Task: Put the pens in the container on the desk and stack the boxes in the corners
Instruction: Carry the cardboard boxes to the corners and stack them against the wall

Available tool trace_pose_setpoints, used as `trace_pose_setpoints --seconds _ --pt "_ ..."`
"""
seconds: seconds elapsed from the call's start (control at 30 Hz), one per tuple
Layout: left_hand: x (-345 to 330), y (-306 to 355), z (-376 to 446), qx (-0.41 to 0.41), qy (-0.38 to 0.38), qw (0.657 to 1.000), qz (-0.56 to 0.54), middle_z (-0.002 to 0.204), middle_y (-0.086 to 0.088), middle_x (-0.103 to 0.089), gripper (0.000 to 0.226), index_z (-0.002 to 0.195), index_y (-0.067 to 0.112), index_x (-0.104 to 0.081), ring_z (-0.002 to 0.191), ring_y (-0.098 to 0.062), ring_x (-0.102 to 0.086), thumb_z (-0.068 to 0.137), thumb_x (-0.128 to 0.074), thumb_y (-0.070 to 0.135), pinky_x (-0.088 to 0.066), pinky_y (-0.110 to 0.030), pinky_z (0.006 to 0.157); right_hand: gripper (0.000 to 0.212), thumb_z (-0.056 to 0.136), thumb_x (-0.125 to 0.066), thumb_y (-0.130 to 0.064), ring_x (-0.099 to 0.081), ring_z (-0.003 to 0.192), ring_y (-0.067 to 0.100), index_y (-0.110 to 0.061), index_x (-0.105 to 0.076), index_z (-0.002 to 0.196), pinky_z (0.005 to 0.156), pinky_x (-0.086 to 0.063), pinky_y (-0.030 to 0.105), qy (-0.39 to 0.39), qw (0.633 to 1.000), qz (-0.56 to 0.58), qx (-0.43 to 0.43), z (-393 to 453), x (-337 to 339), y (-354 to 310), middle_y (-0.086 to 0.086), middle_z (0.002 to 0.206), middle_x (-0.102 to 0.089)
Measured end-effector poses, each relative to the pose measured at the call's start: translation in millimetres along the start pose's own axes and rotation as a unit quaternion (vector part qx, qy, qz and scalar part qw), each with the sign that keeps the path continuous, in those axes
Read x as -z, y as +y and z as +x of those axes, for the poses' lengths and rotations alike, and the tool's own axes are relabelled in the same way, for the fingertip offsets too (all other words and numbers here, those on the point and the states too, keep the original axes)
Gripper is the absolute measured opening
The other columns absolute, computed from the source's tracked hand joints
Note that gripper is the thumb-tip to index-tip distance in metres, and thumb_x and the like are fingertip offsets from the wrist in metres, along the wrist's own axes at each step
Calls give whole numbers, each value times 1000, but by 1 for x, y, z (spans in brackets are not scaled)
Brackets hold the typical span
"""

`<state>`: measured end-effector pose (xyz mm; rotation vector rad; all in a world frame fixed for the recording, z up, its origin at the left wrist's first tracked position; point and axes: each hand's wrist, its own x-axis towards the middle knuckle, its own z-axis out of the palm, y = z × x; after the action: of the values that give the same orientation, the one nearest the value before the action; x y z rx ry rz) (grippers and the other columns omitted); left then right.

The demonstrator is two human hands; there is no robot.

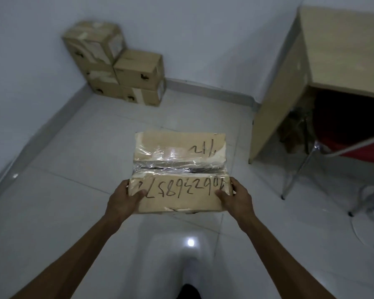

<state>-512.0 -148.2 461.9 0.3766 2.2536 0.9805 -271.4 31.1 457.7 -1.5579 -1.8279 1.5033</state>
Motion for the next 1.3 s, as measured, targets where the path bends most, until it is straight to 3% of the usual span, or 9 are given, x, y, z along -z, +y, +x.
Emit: trace_pose_setpoints --seconds 0.27,0.4,0.7,0.9,1.03,1.2,1.3 --pt "65 73 157 22 22 999 -7 106 -2 -67 36 115 22 -59 97 -24 -64 83 -73 33 -53 -43 85 32 88 -68 -16 -61 100 19 -20 -61 119 86 -52 35 -32 999 -14 12 152 -75 -120 -3 107 -65" --pt "95 110 249 27 12 999 -23 107 -2 -69 34 113 23 -60 97 -24 -65 83 -74 31 -54 -44 87 34 87 -69 -15 -58 98 18 -19 -61 120 85 -50 32 -38 999 -23 19 236 -111 -179 -5 107 -64" --pt "153 177 437 26 -28 998 -59 107 2 -68 28 115 24 -61 97 -21 -66 88 -68 30 -56 -46 86 26 88 -67 -14 -62 99 18 -25 -61 112 88 -55 40 -39 998 -31 28 387 -189 -290 -5 105 -66" --pt "180 232 560 12 -74 990 -118 103 12 -66 26 118 27 -59 101 -15 -65 94 -62 19 -50 -21 66 25 89 -68 -16 -62 98 17 -24 -63 112 86 -55 38 -26 999 -26 22 489 -229 -352 -7 102 -65" --pt "192 273 634 38 -83 982 -163 99 15 -64 29 120 32 -55 87 -5 -61 94 -62 20 -48 -22 58 27 89 -68 -18 -62 100 18 -23 -65 116 84 -54 36 -14 1000 -15 19 553 -252 -384 -6 106 -67" --pt "203 315 722 45 -93 983 -155 105 6 -65 38 126 26 -56 91 -12 -61 90 -67 17 -49 -29 69 30 88 -68 -18 -61 100 18 -24 -66 118 81 -49 31 0 1000 3 28 636 -281 -417 -5 107 -67" --pt "198 335 790 43 -88 985 -140 124 -7 -62 50 135 17 -53 108 -25 -59 88 -69 13 -50 -37 89 30 88 -69 -18 -60 99 17 -23 -66 117 81 -48 31 7 1000 9 21 701 -306 -436 -7 104 -65"
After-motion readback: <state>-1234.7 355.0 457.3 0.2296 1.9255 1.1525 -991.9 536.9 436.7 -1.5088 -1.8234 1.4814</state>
